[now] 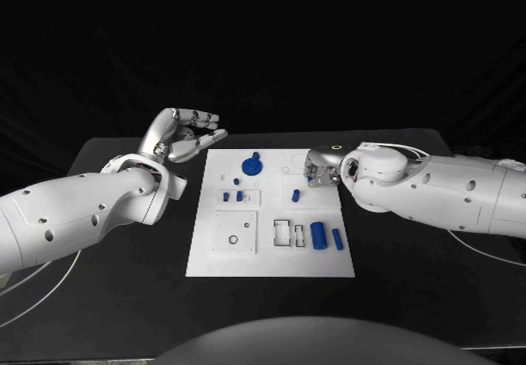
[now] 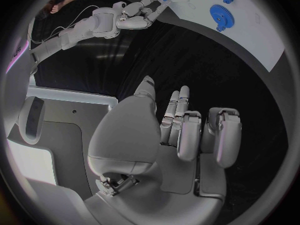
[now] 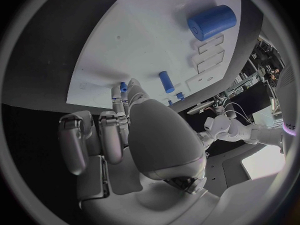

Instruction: Assemble the parts on the task board

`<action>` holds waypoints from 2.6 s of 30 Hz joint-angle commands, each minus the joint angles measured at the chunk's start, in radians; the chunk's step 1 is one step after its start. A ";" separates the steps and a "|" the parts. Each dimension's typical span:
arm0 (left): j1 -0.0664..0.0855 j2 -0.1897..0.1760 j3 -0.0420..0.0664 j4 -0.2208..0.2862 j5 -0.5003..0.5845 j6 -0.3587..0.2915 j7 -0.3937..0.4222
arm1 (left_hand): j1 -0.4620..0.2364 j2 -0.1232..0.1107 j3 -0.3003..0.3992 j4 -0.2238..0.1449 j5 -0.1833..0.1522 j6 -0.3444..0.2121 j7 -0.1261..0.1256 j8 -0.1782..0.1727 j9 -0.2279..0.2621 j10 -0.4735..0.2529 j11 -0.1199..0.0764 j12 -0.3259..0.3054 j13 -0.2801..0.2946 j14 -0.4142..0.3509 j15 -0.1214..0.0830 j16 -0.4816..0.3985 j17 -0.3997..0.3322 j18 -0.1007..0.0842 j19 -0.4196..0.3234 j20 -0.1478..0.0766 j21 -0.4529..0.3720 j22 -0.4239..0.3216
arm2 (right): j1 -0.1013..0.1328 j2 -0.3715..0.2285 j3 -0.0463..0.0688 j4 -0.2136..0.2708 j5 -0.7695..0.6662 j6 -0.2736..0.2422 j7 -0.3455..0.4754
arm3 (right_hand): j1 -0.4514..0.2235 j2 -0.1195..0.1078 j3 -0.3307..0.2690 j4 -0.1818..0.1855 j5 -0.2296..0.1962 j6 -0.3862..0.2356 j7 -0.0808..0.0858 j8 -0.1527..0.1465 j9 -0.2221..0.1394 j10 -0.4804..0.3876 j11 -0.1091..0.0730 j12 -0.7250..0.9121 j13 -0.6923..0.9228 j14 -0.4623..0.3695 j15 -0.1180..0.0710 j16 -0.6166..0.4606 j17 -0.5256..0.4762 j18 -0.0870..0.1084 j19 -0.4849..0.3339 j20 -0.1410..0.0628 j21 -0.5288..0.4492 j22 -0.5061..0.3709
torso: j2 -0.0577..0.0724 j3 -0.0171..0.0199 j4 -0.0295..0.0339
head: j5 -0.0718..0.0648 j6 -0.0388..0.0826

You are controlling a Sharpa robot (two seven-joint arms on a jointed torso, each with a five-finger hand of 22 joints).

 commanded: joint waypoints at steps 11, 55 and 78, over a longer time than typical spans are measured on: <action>0.000 0.000 0.001 -0.003 0.003 -0.002 0.007 | 0.011 0.010 -0.009 0.000 0.008 0.005 0.001 -0.003 -0.001 -0.002 -0.002 0.002 0.001 0.077 -0.005 -0.003 0.176 -0.007 0.105 -0.007 0.002 0.263 | -0.001 0.006 0.000 -0.010 -0.013 0.009 -0.025 | -0.004 -0.002 0.009 0.000 -0.003 -0.011 0.006 -0.018 -0.004 0.022 -0.001 0.003 -0.001 0.106 -0.011 0.004 0.263 -0.007 0.105 -0.008 0.005 0.263 | -0.001 0.0003 -0.0003 | 0.000 0.000; 0.000 0.000 0.000 -0.004 -0.004 0.007 -0.002 | 0.021 0.019 -0.009 0.000 0.009 0.007 0.000 -0.004 -0.001 0.001 -0.003 0.003 0.001 0.076 -0.006 -0.004 0.174 -0.007 0.105 -0.007 0.002 0.263 | -0.015 0.034 0.000 -0.037 -0.015 0.051 -0.071 | 0.032 -0.018 0.081 -0.034 -0.001 0.077 -0.023 -0.009 0.007 0.121 -0.040 -0.016 -0.002 0.106 -0.049 0.004 0.263 -0.007 0.105 -0.045 0.005 0.263 | -0.001 0.0002 0.0000 | -0.006 -0.007; 0.000 0.005 0.000 -0.008 -0.010 0.014 -0.004 | 0.024 0.021 -0.010 0.000 0.009 0.008 -0.001 -0.004 -0.001 0.002 -0.003 0.003 0.001 0.076 -0.006 -0.004 0.174 -0.007 0.105 -0.007 0.002 0.263 | -0.018 0.031 0.000 -0.027 -0.013 -0.015 -0.075 | 0.018 -0.034 0.158 -0.068 0.070 0.150 -0.019 0.004 0.021 0.202 -0.039 -0.022 -0.002 0.106 -0.041 0.004 0.263 -0.007 0.105 -0.041 0.005 0.263 | 0.000 0.0002 -0.0002 | -0.005 -0.010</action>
